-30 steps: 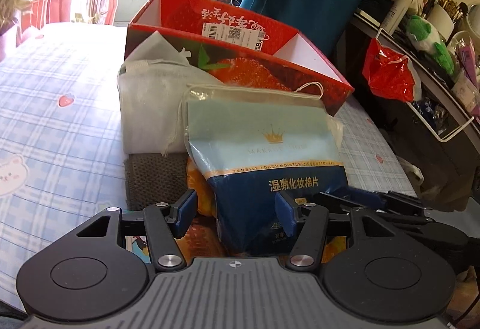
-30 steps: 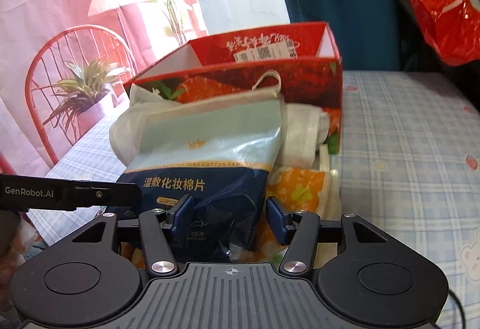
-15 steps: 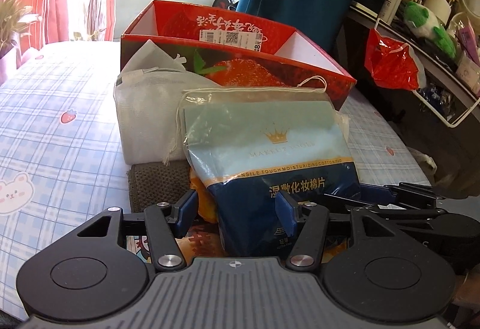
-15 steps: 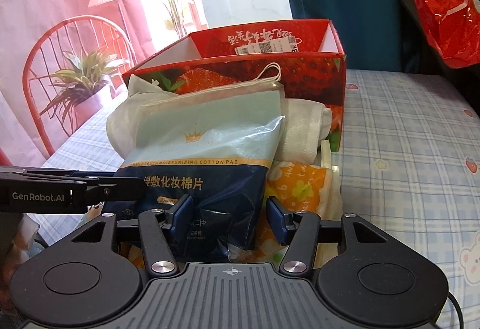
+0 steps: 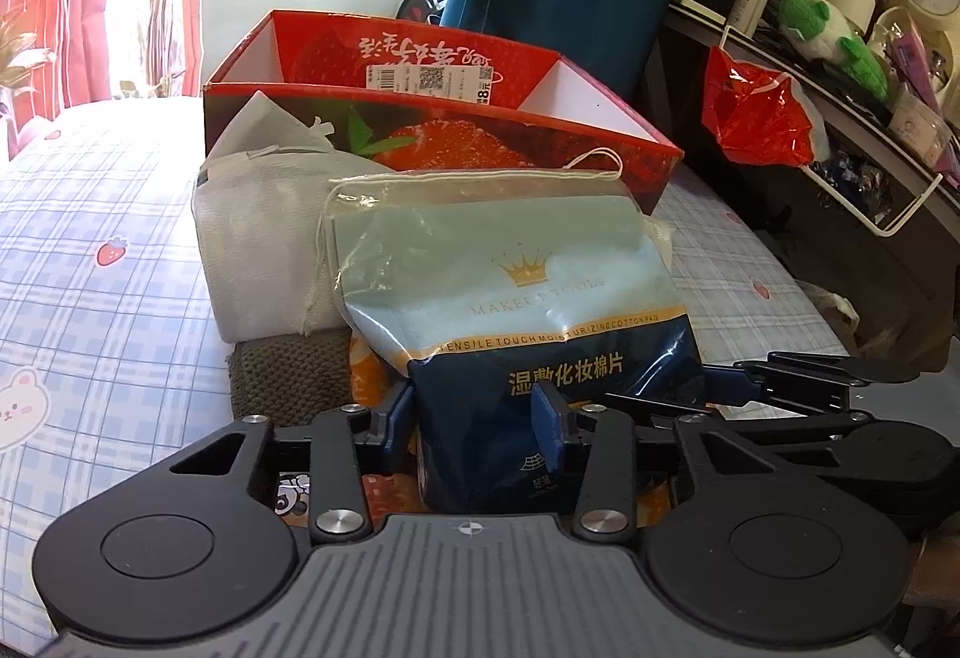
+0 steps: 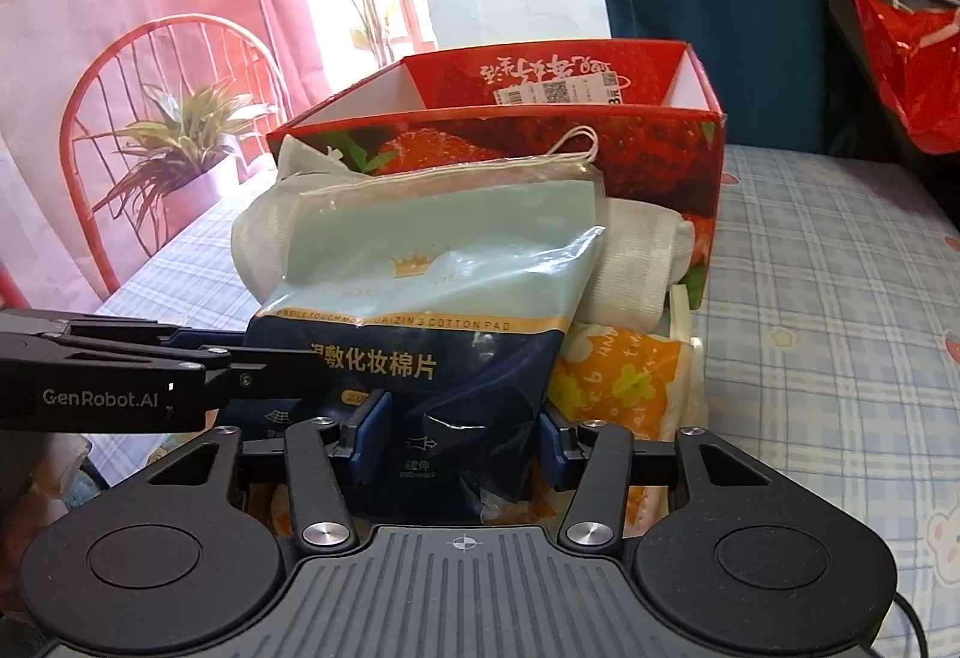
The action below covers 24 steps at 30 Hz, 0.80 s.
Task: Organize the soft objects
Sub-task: 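Grasp the blue-and-white cotton pad bag with both grippers, then lift the cotton pad bag and carry it over the red box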
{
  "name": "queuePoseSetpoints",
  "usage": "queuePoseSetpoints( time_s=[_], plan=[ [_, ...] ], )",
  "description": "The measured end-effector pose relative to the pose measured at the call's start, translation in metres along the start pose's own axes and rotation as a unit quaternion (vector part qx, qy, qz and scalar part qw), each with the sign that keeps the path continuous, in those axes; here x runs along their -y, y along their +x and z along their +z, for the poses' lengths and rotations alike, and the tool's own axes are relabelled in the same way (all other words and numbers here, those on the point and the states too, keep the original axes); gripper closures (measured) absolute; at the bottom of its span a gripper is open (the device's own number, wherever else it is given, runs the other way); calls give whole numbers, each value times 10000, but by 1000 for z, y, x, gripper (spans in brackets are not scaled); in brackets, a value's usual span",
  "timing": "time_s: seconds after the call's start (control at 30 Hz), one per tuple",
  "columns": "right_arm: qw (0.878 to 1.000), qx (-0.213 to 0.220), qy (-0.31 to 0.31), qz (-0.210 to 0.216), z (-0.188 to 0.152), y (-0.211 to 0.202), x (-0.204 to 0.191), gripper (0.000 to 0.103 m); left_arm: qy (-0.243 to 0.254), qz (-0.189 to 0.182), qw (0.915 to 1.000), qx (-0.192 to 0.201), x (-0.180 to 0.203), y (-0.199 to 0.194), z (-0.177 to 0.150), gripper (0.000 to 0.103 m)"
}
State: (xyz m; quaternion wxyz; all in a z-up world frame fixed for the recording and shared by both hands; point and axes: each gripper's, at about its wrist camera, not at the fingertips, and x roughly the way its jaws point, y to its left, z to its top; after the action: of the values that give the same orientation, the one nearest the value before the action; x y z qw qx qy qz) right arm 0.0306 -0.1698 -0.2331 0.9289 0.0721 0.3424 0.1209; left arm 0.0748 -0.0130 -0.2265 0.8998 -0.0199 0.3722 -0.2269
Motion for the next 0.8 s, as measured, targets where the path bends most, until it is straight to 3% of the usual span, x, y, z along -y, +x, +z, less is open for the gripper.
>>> queuePoseSetpoints(
  time_s=[0.8],
  plan=[
    [9979,571,-283,73,20,-26,-7,63,370,3,9975,604,12,-31,20,61]
  ],
)
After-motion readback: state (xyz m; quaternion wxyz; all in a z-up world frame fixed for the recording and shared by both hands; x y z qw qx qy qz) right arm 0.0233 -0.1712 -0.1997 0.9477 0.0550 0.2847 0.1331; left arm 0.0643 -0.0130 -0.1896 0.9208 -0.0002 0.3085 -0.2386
